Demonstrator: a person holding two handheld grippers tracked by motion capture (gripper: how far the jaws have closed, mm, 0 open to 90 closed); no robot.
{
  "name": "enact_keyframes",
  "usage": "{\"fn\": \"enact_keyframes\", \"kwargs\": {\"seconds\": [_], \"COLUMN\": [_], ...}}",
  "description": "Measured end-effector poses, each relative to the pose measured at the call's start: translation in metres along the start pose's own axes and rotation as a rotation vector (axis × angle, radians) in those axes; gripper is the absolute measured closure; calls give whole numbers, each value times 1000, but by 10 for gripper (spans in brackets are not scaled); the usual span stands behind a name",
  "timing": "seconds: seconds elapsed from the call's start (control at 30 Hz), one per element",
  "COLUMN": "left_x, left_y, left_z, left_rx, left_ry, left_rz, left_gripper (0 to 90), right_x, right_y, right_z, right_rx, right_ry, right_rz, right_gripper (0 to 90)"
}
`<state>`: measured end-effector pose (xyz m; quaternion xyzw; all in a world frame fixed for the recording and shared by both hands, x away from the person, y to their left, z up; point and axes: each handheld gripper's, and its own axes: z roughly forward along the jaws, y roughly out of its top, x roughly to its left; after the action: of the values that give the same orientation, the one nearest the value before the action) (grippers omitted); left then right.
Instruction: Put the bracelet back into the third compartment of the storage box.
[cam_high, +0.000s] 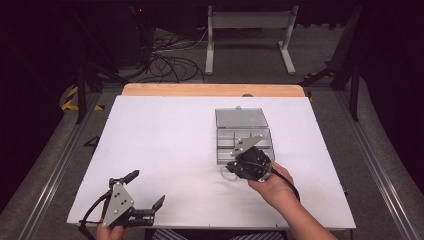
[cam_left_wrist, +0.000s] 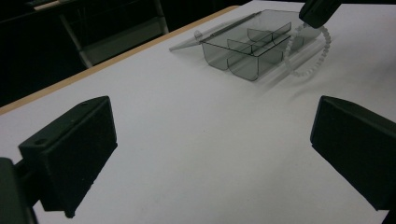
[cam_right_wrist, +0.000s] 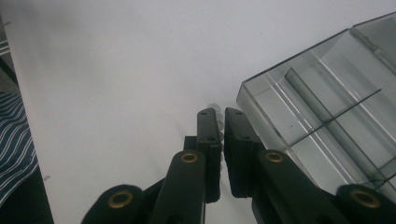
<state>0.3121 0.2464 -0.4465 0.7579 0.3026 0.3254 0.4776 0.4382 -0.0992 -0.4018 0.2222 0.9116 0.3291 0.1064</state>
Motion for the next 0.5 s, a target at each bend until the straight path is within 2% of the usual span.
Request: {"fn": "enact_keyframes", "kwargs": {"seconds": [0.5], "left_x": [0], "left_y": [0], "left_z": [0], "left_rx": [1], "left_ry": [0], "left_rz": [2], "left_gripper": [10], "right_x": [-1], "right_y": [4], "right_z": [-17], "right_rx": [-71], "right_ry": [-29], "right_rz": [-8], "right_gripper": [861]}}
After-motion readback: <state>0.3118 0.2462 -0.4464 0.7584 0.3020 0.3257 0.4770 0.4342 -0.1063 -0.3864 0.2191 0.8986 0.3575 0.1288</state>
